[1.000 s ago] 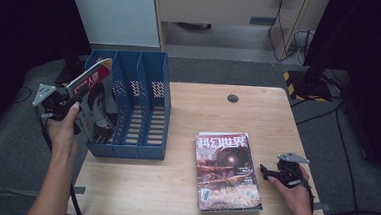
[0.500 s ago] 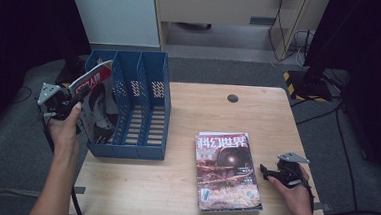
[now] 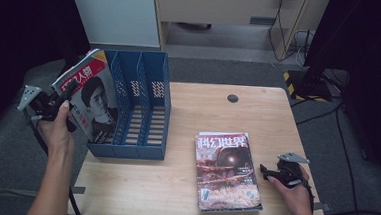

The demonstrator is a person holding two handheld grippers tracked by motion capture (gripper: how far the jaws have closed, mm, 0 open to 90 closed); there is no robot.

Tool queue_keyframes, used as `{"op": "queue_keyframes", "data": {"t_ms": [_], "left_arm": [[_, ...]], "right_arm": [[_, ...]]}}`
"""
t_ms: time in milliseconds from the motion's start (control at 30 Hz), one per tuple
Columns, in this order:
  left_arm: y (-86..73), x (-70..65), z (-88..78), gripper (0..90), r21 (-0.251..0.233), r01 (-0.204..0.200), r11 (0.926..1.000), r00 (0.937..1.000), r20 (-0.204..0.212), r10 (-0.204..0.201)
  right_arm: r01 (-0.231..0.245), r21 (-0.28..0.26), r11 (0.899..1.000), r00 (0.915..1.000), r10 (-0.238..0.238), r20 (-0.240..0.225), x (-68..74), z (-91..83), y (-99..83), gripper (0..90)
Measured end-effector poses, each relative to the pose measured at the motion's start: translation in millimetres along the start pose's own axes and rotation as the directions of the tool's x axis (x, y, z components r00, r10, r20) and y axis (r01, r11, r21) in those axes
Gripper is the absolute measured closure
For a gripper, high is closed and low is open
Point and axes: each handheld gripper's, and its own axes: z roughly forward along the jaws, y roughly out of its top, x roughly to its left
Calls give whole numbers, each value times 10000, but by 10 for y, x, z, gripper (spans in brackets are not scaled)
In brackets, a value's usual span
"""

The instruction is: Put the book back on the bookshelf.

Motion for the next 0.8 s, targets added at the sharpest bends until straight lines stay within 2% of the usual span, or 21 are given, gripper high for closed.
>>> {"op": "queue_keyframes", "data": {"t_ms": [167,533,800], "left_arm": [[56,-18,50,857,-128,-329,9994,9994,61,329],[-42,19,132,857,-224,-149,9996,9999,-52,148],[-87,16,167,855,-58,-358,9993,9993,63,359]], "right_arm": [[2,1,10000,10000,-2,-3,0,0,0,162],[-16,12,10000,10000,16,-4,1,-1,0,162],[16,-2,10000,10000,-16,-6,2,-1,0,164]]}}
